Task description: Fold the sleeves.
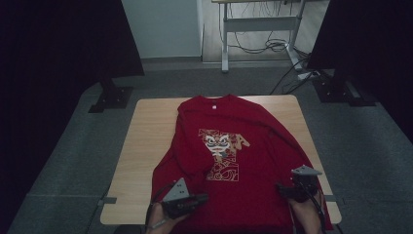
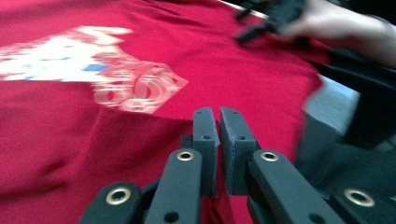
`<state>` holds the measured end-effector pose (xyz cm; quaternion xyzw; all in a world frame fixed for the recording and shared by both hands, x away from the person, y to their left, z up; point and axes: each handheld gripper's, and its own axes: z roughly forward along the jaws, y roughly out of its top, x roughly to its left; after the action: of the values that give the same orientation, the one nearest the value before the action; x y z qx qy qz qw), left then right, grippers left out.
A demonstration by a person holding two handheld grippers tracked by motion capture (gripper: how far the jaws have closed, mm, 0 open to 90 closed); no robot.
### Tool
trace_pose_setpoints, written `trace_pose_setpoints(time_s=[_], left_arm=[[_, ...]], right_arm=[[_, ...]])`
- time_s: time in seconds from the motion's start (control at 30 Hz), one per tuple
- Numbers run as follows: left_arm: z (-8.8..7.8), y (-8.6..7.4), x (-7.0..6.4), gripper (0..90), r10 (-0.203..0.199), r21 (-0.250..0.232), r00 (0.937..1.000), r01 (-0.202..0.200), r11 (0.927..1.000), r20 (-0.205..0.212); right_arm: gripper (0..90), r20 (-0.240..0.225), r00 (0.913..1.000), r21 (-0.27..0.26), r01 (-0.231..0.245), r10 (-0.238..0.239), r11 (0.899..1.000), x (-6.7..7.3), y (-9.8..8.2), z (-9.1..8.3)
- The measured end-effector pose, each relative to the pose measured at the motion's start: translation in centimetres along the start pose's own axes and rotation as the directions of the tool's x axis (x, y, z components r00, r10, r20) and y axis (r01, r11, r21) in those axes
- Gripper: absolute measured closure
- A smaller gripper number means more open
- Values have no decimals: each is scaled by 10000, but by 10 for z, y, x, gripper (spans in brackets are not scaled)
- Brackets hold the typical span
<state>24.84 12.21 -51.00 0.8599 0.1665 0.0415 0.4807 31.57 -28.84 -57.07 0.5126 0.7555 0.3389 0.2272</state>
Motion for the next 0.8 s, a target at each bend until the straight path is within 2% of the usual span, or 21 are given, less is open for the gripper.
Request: trace_pose_setpoints(time_s=[0.07,0.1,0.13,0.17,0.23,0.27,0.3,0.33,0.37,0.43,0.47,0.53,0.57,0.6,0.67,0.7,0.73,0.77,0.8], left_arm=[[0,0,0,854,0,0,10000,0,10000,0],[14,0,-8,854,278,420,9987,-297,9987,437],[14,0,-8,854,278,420,9987,-297,9987,437],[20,0,-8,854,116,286,9973,-137,9995,724],[20,0,-8,853,116,286,9973,-137,9995,724],[21,4,-7,853,-288,-265,9914,325,9991,1279],[21,4,-7,856,-288,-265,9914,325,9991,1279],[23,9,-9,856,-250,-499,9858,336,9982,1658],[25,11,-11,856,-174,-526,9834,273,9982,1808],[25,11,-11,856,-174,-526,9834,273,9982,1808],[34,14,-15,856,62,-490,9795,37,9988,2013],[34,14,-15,837,62,-490,9795,37,9988,2013],[44,13,-17,837,475,193,9934,-498,9986,1041],[44,13,-17,731,475,193,9934,-498,9986,1041],[44,13,-17,731,475,193,9934,-498,9986,1041],[45,11,-12,731,244,300,9972,-265,9992,703],[45,11,-12,654,244,300,9972,-265,9992,703],[45,11,-12,654,244,300,9972,-265,9992,703],[44,11,-5,654,33,442,9996,-45,9990,264]], right_arm=[[7,-8,10000,2,3,-3,10000,0,0,0],[7,-8,10000,2,3,-3,10000,0,0,0],[7,-8,10000,2,3,-3,10000,0,0,0],[7,-9,10000,2,8,-8,10000,0,0,0],[7,-10,10000,3,8,-8,10000,0,0,0],[7,-10,10000,3,8,-8,10000,0,0,0],[7,-10,10000,3,8,-8,10000,0,0,0],[7,-13,10000,7,2,-2,10000,0,0,0],[7,-13,10000,8,1,-1,10000,0,0,0],[7,-12,10000,6,3,-3,10000,0,0,0],[7,-12,10000,6,3,-3,10000,0,0,0],[7,-12,10000,5,5,-5,10000,0,0,0],[7,-12,10000,5,5,-5,10000,0,0,0],[7,-12,10000,5,5,-5,10000,0,0,0],[7,-18,10000,6,4,-4,10000,0,0,0],[7,-18,10000,6,4,-4,10000,0,0,0],[7,-18,10000,6,4,-4,10000,0,0,0],[7,-25,10000,7,4,-4,10000,0,0,0],[7,-25,10000,7,4,-4,10000,0,0,0]])
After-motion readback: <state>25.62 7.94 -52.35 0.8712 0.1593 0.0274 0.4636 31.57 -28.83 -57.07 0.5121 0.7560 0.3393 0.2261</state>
